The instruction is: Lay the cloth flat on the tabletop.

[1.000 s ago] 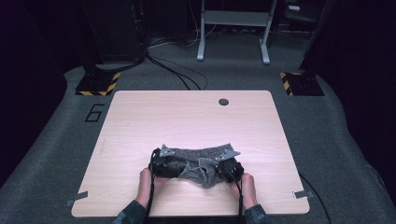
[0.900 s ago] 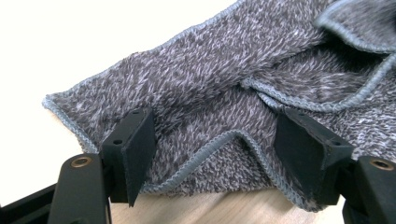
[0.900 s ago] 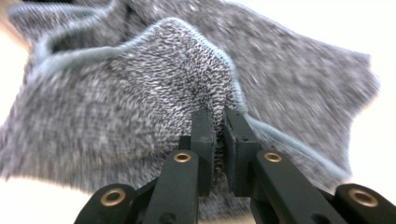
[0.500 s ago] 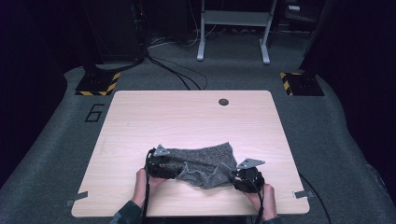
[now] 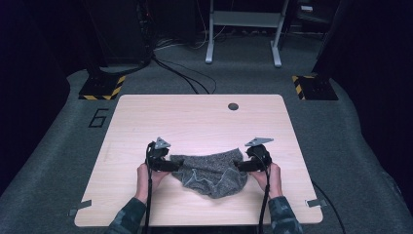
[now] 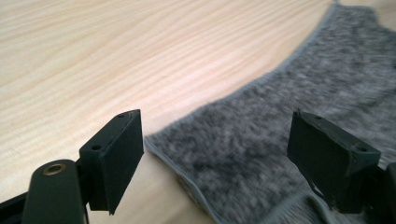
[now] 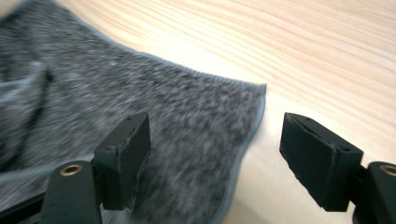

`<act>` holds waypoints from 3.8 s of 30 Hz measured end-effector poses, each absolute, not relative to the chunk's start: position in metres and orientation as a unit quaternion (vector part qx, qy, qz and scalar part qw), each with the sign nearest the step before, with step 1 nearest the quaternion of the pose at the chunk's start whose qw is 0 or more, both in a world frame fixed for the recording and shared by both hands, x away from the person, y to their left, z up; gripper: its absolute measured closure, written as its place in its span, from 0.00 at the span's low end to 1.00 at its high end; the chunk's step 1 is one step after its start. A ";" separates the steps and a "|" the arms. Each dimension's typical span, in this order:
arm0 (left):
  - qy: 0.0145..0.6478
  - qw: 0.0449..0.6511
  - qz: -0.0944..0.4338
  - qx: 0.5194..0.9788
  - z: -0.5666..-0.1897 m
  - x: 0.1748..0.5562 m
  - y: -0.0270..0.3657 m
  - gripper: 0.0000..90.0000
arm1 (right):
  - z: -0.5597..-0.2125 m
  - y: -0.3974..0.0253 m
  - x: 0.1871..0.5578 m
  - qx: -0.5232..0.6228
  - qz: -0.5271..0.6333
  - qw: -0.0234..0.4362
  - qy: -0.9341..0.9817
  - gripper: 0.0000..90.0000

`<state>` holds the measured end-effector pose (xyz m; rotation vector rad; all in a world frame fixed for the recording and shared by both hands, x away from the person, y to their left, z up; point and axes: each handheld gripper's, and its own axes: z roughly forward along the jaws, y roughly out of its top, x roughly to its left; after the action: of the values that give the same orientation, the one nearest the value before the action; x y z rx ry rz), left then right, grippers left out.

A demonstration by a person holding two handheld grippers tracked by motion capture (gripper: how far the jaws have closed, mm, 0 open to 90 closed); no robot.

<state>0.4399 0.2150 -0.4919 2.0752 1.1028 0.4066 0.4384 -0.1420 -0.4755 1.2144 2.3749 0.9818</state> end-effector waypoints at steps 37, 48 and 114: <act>0.403 0.327 0.159 0.840 -0.514 0.446 0.198 0.64 | -0.507 -0.118 0.478 0.421 0.300 0.138 0.845 0.82; 0.402 0.343 0.143 0.837 -0.514 0.446 0.201 0.90 | -0.506 -0.117 0.466 0.434 0.308 0.135 0.836 0.95; 0.284 0.397 0.187 0.852 -0.500 0.358 0.205 0.74 | -0.491 -0.141 0.359 0.367 0.393 0.179 0.824 0.87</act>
<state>0.3577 0.2053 -0.4999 2.1587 0.7201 0.4726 0.3595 -0.1409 -0.4906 1.0375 2.3296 1.1120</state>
